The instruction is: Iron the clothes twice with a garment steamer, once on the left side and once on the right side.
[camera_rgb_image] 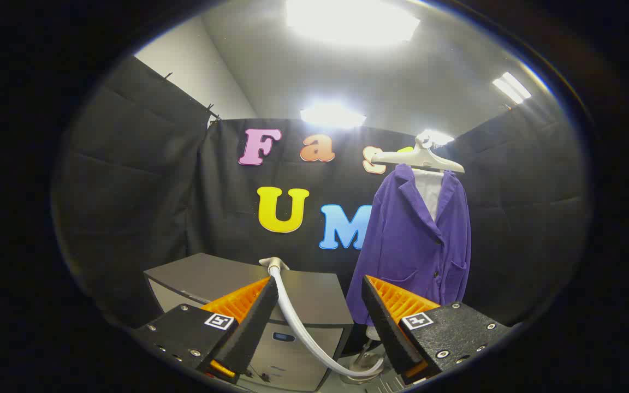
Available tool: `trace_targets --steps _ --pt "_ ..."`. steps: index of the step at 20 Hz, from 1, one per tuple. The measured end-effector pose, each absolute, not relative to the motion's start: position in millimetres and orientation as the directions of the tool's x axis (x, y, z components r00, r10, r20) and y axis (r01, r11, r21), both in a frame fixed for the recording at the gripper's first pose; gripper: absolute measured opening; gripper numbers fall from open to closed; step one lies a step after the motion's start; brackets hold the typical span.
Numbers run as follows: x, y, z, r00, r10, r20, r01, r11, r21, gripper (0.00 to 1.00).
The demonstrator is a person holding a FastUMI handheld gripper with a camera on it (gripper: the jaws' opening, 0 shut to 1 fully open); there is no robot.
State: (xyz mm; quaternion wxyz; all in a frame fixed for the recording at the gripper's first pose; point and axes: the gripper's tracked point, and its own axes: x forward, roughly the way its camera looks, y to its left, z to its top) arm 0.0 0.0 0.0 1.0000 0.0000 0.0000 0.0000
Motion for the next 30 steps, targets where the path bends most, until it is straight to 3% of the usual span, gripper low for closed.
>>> trace_targets --steps 9,17,21,24,30 --pt "-14 -41 41 0.994 0.102 0.047 -0.103 0.994 0.02 0.95" --pt "-52 -65 85 0.98 0.172 0.098 -0.164 0.983 -0.081 0.95" --pt "-52 -53 91 0.975 0.218 0.034 -0.215 0.974 -0.072 0.95" --pt "-39 -46 107 0.96 0.273 0.061 -0.269 0.961 -0.063 0.95" --pt "32 -33 105 0.961 0.275 -0.006 -0.275 0.96 0.045 0.95"
